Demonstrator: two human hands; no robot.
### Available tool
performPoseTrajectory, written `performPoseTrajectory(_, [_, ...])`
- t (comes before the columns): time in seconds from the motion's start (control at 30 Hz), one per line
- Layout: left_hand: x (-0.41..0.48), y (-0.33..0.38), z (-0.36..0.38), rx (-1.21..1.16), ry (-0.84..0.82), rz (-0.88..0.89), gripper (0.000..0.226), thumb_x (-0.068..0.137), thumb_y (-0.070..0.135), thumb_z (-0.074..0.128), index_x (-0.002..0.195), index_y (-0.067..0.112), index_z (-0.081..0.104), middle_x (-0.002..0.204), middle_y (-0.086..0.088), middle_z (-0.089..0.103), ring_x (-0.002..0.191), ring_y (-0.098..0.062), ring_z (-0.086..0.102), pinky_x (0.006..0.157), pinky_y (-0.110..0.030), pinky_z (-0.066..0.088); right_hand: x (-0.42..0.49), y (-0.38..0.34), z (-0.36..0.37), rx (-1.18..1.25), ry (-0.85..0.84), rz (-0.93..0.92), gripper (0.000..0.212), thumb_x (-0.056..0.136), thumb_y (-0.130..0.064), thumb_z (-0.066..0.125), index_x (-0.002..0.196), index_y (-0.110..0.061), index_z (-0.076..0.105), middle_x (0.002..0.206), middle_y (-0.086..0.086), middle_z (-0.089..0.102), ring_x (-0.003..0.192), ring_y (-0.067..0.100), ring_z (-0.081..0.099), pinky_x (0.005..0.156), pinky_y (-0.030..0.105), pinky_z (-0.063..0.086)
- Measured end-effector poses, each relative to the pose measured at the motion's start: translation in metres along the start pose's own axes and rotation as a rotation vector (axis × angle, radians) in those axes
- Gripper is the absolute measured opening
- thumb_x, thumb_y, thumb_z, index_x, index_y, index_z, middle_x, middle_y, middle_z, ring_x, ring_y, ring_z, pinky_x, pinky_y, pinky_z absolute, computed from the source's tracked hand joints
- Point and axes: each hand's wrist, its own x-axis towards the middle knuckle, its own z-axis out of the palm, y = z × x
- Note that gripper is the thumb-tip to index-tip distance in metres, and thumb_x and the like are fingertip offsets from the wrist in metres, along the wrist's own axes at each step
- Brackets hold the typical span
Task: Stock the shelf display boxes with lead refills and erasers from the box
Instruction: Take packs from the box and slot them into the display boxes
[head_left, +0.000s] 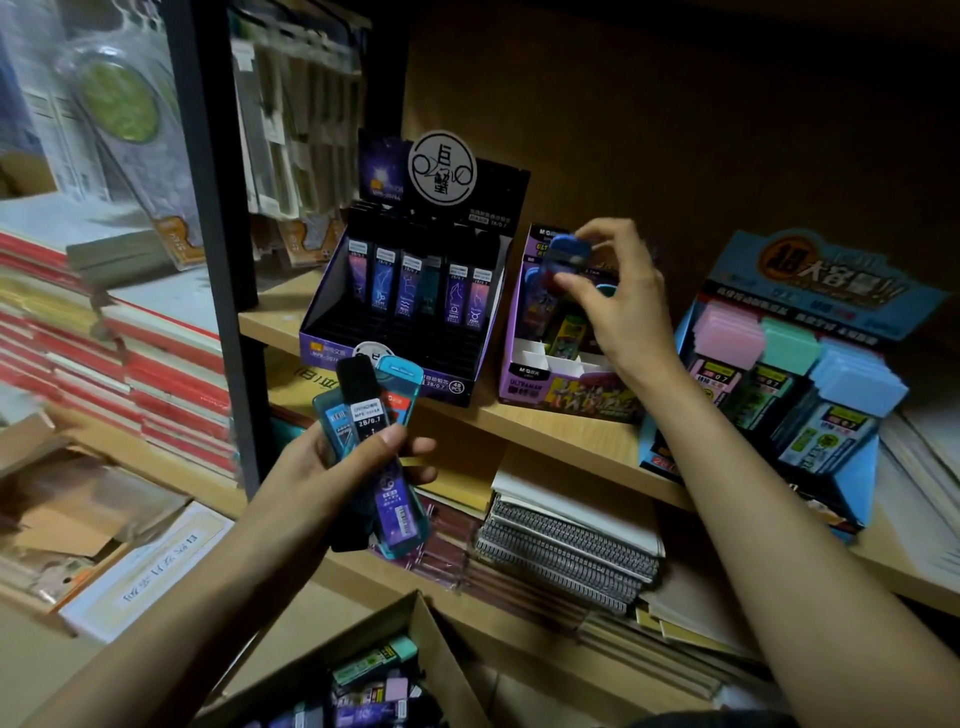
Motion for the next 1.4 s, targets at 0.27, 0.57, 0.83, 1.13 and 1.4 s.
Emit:
performPoseTrajectory(0.27, [-0.003,0.004,0.002,-0.008,0.012,0.007,0.038,0.071,0.029,0.06,0.108,0.019,0.056,0.097,-0.004,0.074,0.085,-0.019,0.072,0.059,-0.025,0.057,-0.006,0.008,0.006,-0.252,-0.05,-0.091,0.028,0.086,-0.022,0.066,0.11,-0.009,0.067,0.11,0.007,0.059,0.109,0.027,0.045,0.091,0.025,0.029])
performPoseTrajectory(0.57, [-0.004,0.006,0.011,-0.013,-0.011,0.016,0.037,0.073,0.03,0.061,0.108,0.019,0.056,0.097,-0.004,0.074,0.086,-0.019,0.072,0.06,-0.024,0.057,-0.016,-0.051,-0.005,-0.073,-0.02,-0.092,0.019,0.094,-0.019,0.054,0.102,-0.009,0.068,0.103,0.005,0.061,0.103,0.017,0.05,0.085,0.021,0.034])
performPoseTrajectory(0.83, [-0.009,0.008,0.019,-0.023,-0.021,0.01,0.023,0.077,0.023,0.061,0.1,0.019,0.062,0.089,-0.007,0.074,0.079,-0.02,0.073,0.059,-0.024,0.056,-0.081,-0.1,0.019,0.595,-0.563,0.508,0.018,0.088,-0.022,0.064,0.101,-0.015,0.054,0.075,0.003,0.062,0.063,0.01,0.057,0.052,0.019,0.043])
performPoseTrajectory(1.13, [-0.014,0.01,0.03,-0.043,-0.07,-0.046,0.027,0.074,0.024,0.061,0.1,0.017,0.06,0.083,-0.005,0.075,0.071,-0.016,0.072,0.057,-0.025,0.058,-0.085,-0.085,0.014,0.687,-0.448,0.693,0.012,0.09,-0.02,0.06,0.08,-0.014,0.06,0.083,0.005,0.067,0.072,0.015,0.06,0.057,0.023,0.046])
performPoseTrajectory(1.4, [-0.008,0.006,0.033,-0.076,-0.045,-0.021,0.021,0.077,0.022,0.059,0.094,0.012,0.055,0.087,-0.01,0.074,0.075,-0.019,0.073,0.058,-0.029,0.058,-0.048,-0.056,-0.043,0.653,-0.13,0.554,0.004,0.093,-0.013,0.056,0.093,-0.014,0.06,0.089,0.002,0.068,0.075,0.01,0.065,0.057,0.02,0.049])
